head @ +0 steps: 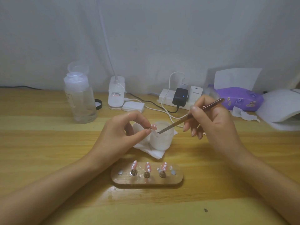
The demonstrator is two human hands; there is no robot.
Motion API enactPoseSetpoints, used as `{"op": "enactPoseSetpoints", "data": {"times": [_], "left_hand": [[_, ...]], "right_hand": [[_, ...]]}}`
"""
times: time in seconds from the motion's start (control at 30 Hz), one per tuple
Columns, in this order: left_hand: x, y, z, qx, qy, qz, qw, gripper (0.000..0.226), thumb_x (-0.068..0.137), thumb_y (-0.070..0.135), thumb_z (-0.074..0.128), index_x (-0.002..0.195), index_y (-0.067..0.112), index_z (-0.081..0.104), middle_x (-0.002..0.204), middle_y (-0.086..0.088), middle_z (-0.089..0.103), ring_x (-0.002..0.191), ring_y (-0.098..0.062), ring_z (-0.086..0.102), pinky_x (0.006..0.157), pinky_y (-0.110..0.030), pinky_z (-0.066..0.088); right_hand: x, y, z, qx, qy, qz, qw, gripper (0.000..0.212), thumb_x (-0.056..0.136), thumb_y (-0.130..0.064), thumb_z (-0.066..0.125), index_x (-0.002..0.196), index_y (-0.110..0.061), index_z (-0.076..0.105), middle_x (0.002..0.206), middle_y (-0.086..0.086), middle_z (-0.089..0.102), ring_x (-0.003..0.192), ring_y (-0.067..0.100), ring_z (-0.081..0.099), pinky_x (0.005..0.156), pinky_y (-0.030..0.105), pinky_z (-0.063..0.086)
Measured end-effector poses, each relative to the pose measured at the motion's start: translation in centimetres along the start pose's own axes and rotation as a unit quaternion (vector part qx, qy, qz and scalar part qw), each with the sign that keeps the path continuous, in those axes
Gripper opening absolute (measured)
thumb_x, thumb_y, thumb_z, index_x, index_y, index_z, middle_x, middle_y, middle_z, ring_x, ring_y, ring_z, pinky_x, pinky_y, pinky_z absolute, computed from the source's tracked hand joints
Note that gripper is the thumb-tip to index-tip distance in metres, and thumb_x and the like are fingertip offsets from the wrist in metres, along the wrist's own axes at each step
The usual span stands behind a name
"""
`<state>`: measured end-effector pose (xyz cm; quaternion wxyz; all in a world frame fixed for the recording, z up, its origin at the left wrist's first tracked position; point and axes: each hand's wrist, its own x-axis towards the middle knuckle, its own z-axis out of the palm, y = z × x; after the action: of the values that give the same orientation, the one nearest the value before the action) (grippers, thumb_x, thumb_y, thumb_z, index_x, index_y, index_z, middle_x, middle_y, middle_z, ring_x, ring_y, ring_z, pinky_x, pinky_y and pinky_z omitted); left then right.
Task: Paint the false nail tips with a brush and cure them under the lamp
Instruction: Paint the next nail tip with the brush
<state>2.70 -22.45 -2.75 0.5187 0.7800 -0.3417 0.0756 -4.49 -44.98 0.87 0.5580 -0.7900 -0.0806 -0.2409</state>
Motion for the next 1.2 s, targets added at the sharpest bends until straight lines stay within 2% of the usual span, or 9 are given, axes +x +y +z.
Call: {"op": "enactPoseSetpoints", "data": {"times": [0.1,0.2,0.37,0.5,0.7,0.93,1.07,1.2], "left_hand": [[0.0,0.0,0.0,0.001,0.0,-0.001,1.0,0.016,0.083,0.02,0.077,0.081,0.032,0.067,0.094,0.017,0.071,0.054,-0.005,0.05,0.06,-0.01,0.041],[0.0,0.0,-0.1,0.002,-0.004,0.001,1.0,0.016,0.084,0.019,0.078,0.083,0.031,0.068,0.094,0.016,0.072,0.053,-0.004,0.049,0.061,-0.011,0.042],[0.0,0.0,0.0,0.002,0.001,0.0,1.0,0.016,0.083,0.021,0.078,0.08,0.033,0.068,0.091,0.019,0.07,0.055,-0.004,0.05,0.061,-0.009,0.041],[0.0,0.0,-0.1,-0.002,0.002,-0.008,1.0,0.013,0.081,0.026,0.079,0.079,0.033,0.069,0.088,0.016,0.07,0.055,-0.006,0.05,0.061,-0.01,0.043],[-0.1,0.0,0.0,-0.013,0.005,-0.015,1.0,0.011,0.079,0.03,0.08,0.078,0.032,0.069,0.083,0.006,0.071,0.057,-0.018,0.051,0.062,-0.022,0.046],[0.0,0.1,-0.1,-0.023,0.0,-0.013,1.0,0.01,0.079,0.033,0.08,0.078,0.033,0.07,0.081,0.004,0.071,0.056,-0.018,0.05,0.062,-0.027,0.046],[0.0,0.1,-0.1,-0.024,0.0,-0.015,1.0,0.011,0.078,0.036,0.079,0.077,0.032,0.069,0.085,0.007,0.073,0.055,-0.013,0.049,0.061,-0.02,0.045],[0.0,0.2,-0.1,-0.032,-0.004,-0.011,0.999,0.011,0.076,0.043,0.075,0.077,0.034,0.069,0.086,0.008,0.073,0.054,-0.005,0.047,0.059,-0.015,0.044]], "right_hand": [[-0.2,-0.1,0.5,-0.044,-0.058,-0.012,0.997,0.02,0.098,-0.023,0.051,0.084,-0.009,0.051,0.067,0.01,0.069,0.052,0.021,0.059,0.046,0.025,0.045],[-0.4,0.0,0.7,-0.037,-0.065,-0.004,0.997,0.02,0.1,-0.02,0.052,0.085,-0.007,0.05,0.068,0.01,0.07,0.052,0.022,0.059,0.046,0.026,0.045],[-0.1,0.2,0.0,0.048,0.02,0.045,0.998,0.023,0.102,-0.016,0.049,0.08,-0.011,0.049,0.063,0.011,0.068,0.046,0.015,0.053,0.041,0.021,0.041],[-0.1,0.9,-0.5,0.12,0.082,0.101,0.984,0.023,0.101,-0.018,0.048,0.078,-0.014,0.047,0.059,0.007,0.065,0.044,0.013,0.049,0.04,0.02,0.037],[-0.4,1.8,-0.2,0.202,0.139,0.186,0.951,0.025,0.101,-0.018,0.048,0.076,-0.015,0.051,0.056,0.004,0.062,0.045,0.01,0.048,0.04,0.018,0.036],[-0.5,1.8,0.0,0.218,0.127,0.149,0.956,0.022,0.098,-0.027,0.051,0.079,-0.016,0.05,0.061,0.003,0.066,0.045,0.01,0.047,0.042,0.018,0.037],[-0.5,1.6,0.1,0.222,0.098,0.128,0.962,0.022,0.082,-0.039,0.058,0.077,-0.019,0.052,0.066,0.006,0.069,0.045,0.011,0.048,0.042,0.017,0.036],[-0.5,1.9,0.1,0.228,0.07,0.128,0.963,0.02,0.082,-0.04,0.06,0.074,-0.022,0.056,0.07,0.01,0.071,0.045,0.012,0.05,0.042,0.017,0.037]]}}
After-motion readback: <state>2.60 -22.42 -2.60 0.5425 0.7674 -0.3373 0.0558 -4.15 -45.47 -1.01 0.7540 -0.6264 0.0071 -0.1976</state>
